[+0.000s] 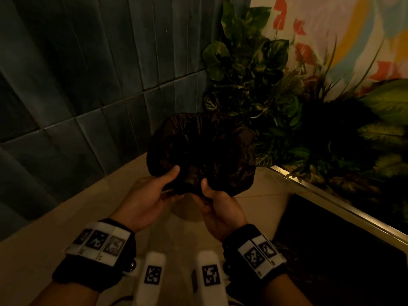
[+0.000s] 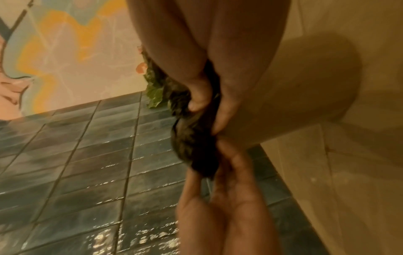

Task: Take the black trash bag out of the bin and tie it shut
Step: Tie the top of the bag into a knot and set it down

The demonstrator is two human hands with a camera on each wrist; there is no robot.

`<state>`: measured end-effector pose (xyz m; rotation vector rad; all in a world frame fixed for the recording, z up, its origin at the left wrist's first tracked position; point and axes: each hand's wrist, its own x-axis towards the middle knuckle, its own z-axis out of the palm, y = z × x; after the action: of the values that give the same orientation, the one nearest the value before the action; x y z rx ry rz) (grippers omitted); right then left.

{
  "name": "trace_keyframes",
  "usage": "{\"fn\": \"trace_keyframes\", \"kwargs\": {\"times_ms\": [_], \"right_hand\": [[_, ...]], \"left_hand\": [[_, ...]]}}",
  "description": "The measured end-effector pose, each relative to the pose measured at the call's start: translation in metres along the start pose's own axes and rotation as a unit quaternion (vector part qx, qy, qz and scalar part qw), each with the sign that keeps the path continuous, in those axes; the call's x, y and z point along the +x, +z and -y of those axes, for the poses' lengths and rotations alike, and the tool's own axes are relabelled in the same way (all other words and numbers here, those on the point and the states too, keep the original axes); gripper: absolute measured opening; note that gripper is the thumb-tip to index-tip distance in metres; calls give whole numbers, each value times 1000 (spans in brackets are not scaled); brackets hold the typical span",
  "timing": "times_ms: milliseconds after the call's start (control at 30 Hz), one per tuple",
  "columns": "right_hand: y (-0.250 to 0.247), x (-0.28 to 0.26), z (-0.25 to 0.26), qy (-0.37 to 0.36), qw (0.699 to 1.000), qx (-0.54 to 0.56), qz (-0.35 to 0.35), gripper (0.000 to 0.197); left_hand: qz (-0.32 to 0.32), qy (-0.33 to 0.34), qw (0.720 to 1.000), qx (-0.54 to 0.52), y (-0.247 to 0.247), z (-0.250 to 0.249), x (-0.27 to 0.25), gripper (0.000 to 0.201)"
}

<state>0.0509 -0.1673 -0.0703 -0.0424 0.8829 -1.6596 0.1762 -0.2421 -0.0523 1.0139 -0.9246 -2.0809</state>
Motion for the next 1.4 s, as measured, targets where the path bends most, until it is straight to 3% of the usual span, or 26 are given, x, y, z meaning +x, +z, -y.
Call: {"fn": "trace_keyframes", "kwargs": {"times_ms": [167,233,267,333,367,433,467,500,600,667,700,733,767,933,1000,1067,1133,1200,1233,1267,1333,1400], "right_hand": [[-13,-7,6,16,998,-52,35,27],[-22,-11,11,-14,997,-78,-9,27],[-26,-12,14,-49,993,-93,-45,38],[-36,-13,20,-165,953,-207,-148,66],[-36,-17,25,-238,903,-305,-189,74],[-35,-22,35,-348,773,-489,-203,78],[-35,-23,39,-380,729,-541,-177,76],[-34,-22,42,-388,714,-565,-143,74],[-32,-17,49,-354,737,-573,-52,65],[-32,-14,47,-347,751,-561,-29,52],[-31,-14,46,-344,767,-542,-23,46],[-29,-14,45,-339,786,-516,-22,41],[-27,-15,43,-332,807,-488,-20,36],[-15,-26,35,-181,962,-205,-15,4],[-14,-28,32,-111,982,-150,-39,20],[-13,-25,28,-49,988,-135,-62,38],[-11,-22,25,-3,990,-127,-68,43],[-8,-19,22,16,989,-128,-65,42],[-8,-17,19,22,990,-125,-64,45],[-8,-15,16,24,990,-123,-62,50],[-9,-8,9,31,991,-115,-68,59],[-10,-4,4,38,992,-89,-83,61]], "left_hand": [[-32,20,999,5,-4,-2,5,30],[-82,60,994,50,-7,1,8,26],[-135,117,977,117,-9,3,8,30],[-216,292,884,296,-9,5,10,52],[-205,372,830,361,-6,4,7,58],[-120,447,755,465,8,-2,-1,56],[-73,462,722,510,15,-4,-4,54],[-34,470,691,549,21,-6,-7,53],[40,439,596,671,35,-10,-6,72],[48,382,503,774,41,-10,2,82],[43,367,460,808,43,-8,6,77],[35,366,434,823,45,-7,10,65],[27,378,428,821,45,-4,13,52],[57,421,518,743,25,-4,30,37],[61,423,535,729,10,-11,35,37],[30,420,515,746,1,-21,34,33],[-13,423,510,749,-5,-26,31,27],[-72,419,539,727,-11,-26,25,43],[-112,413,570,702,-13,-23,19,52],[-149,405,620,656,-16,-16,13,57],[-187,373,767,488,-15,2,0,60],[-162,296,900,275,-5,16,-11,49]]}}
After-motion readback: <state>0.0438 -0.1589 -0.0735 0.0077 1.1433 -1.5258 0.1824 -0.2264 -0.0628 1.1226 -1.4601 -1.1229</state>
